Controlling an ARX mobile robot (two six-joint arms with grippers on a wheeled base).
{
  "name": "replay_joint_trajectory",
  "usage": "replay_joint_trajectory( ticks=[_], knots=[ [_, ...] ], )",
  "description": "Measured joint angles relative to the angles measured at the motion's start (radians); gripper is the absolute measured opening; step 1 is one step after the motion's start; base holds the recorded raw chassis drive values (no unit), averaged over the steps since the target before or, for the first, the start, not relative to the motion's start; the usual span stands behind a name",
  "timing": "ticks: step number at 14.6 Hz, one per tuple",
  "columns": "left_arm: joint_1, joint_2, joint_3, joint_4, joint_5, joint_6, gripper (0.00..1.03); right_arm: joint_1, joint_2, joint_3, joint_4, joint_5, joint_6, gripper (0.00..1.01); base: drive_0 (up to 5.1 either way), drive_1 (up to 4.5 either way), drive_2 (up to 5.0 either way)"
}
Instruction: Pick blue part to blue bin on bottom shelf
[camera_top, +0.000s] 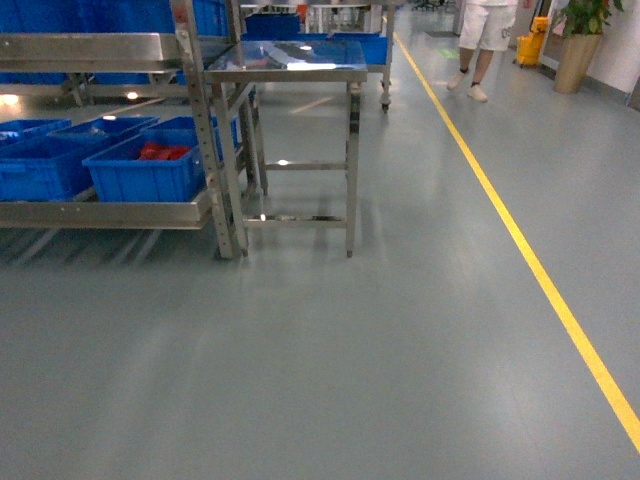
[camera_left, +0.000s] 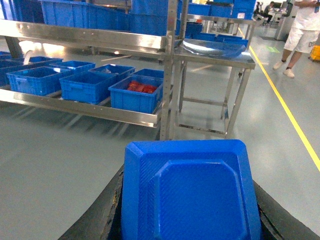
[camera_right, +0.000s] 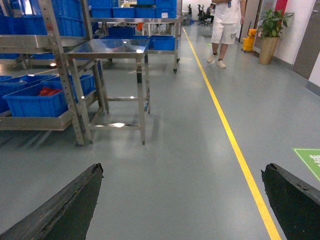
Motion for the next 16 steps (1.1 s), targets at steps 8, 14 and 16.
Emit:
replay_joint_trajectory(
  ticks=[8, 14, 16],
  knots=[
    [0.000, 0.002, 0.000, 0.000, 0.000, 0.000, 0.43, 0.000, 0.000, 0.000, -0.002, 0.000, 0.000, 0.98, 0.0, 4.25, -4.2],
    [0.000, 0.002, 0.000, 0.000, 0.000, 0.000, 0.43, 0.000, 0.000, 0.000, 0.000, 0.000, 0.000, 0.98, 0.0, 4.27, -4.2],
    [0.000, 0.001, 0.000, -0.002, 0.000, 0.000, 0.43, 0.000, 0.000, 0.000, 0.000, 0.000, 0.000, 0.98, 0.0, 4.20, -4.2]
  ],
)
